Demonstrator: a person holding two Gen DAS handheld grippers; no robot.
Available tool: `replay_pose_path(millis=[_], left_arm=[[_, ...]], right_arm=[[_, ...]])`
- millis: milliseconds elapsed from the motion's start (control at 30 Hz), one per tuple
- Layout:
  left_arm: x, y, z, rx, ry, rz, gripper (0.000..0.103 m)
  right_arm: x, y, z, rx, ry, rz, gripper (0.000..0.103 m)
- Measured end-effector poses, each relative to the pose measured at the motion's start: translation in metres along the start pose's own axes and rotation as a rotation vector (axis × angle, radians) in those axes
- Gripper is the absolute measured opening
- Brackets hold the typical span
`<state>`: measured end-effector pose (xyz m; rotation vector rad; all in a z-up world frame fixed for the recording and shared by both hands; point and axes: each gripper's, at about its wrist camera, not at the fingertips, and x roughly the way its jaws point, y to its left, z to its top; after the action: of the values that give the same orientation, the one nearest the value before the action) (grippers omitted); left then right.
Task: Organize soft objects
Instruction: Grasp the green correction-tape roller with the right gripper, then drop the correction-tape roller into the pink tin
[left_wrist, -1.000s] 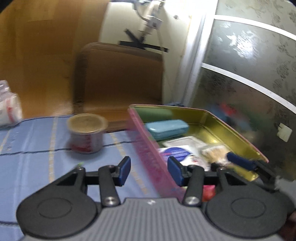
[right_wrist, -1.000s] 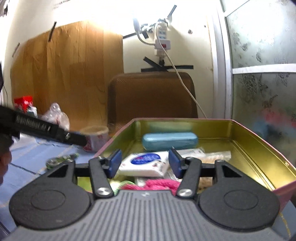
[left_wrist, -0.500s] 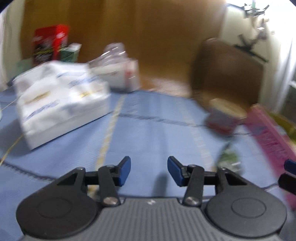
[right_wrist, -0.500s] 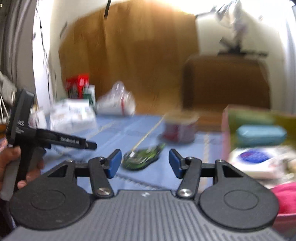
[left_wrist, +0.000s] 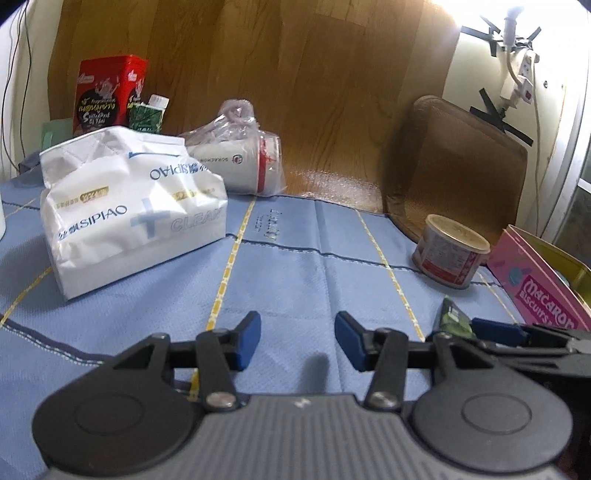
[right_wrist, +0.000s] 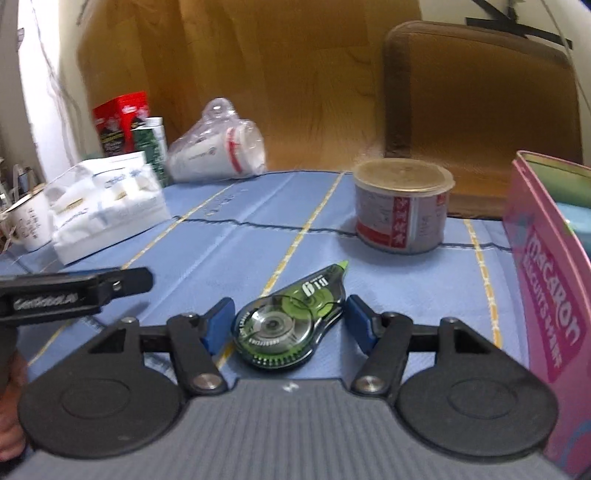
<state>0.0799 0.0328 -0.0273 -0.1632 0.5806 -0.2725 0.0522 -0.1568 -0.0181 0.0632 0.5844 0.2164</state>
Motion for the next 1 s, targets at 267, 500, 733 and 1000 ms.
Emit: replay_pose_path(millis=[267, 500, 733, 1000], left_arm=[[0.004, 0.001, 0.001, -0.004, 0.018, -0.001, 0.048], [0.002, -0.006, 0.0, 0.008, 0.077, -0.079, 0.055], [-0.023, -0.038, 0.0, -0.033, 0.162, -0.233, 0.055], [-0.023, -0.09, -0.02, 0.101, 0.301, -0.313, 0.047]], right_arm=[[-0.062, 0.011, -0.042, -0.188, 0.025, 0.148, 0.063], [-0.094, 0.005, -0.064, -0.198, 0.003, 0.098, 0.064], [-0.084, 0.014, -0.055, -0.142, -0.005, 0.137, 0.073], [-0.076, 0.017, -0.059, -0.151, -0.009, 0.129, 0.052]])
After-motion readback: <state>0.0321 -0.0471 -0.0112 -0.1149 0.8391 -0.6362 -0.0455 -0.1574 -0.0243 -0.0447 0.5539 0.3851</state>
